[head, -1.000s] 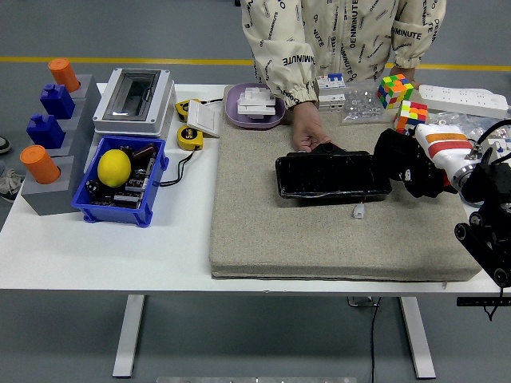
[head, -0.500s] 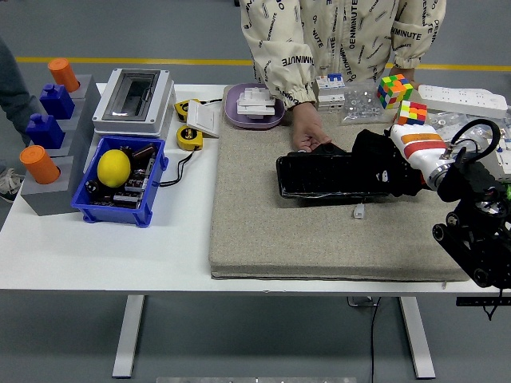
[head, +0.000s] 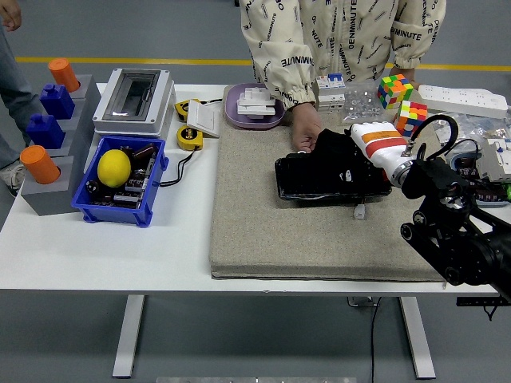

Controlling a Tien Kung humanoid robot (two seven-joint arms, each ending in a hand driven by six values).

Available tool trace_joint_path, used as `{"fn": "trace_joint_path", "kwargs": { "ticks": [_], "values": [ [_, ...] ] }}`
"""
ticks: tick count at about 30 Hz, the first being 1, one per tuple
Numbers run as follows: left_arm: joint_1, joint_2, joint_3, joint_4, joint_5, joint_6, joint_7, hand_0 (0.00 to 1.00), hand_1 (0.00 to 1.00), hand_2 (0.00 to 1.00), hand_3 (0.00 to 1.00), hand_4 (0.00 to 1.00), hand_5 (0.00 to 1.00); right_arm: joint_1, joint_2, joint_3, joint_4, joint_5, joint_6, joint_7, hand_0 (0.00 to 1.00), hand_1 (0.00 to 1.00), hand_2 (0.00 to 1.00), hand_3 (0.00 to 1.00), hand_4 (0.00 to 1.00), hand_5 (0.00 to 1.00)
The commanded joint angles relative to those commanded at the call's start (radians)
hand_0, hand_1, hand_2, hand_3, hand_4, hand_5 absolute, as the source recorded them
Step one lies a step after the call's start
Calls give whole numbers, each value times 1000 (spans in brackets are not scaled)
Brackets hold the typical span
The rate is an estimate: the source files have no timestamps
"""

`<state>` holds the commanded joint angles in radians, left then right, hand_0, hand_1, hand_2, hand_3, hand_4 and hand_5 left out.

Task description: Pick the rag up,wipe the panel,place it on the desk

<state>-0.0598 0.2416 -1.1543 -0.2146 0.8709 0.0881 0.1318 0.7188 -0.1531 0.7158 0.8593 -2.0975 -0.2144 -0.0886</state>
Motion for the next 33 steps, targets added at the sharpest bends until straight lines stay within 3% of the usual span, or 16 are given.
{"fn": "trace_joint_path", "kwargs": {
  "ticks": [33],
  "values": [
    [-2,2,10,1,-3,0,0,650,662,696,580,680,449,72,100,-233,92,43,-1,-14,384,418,475,502,970,180]
  ]
}}
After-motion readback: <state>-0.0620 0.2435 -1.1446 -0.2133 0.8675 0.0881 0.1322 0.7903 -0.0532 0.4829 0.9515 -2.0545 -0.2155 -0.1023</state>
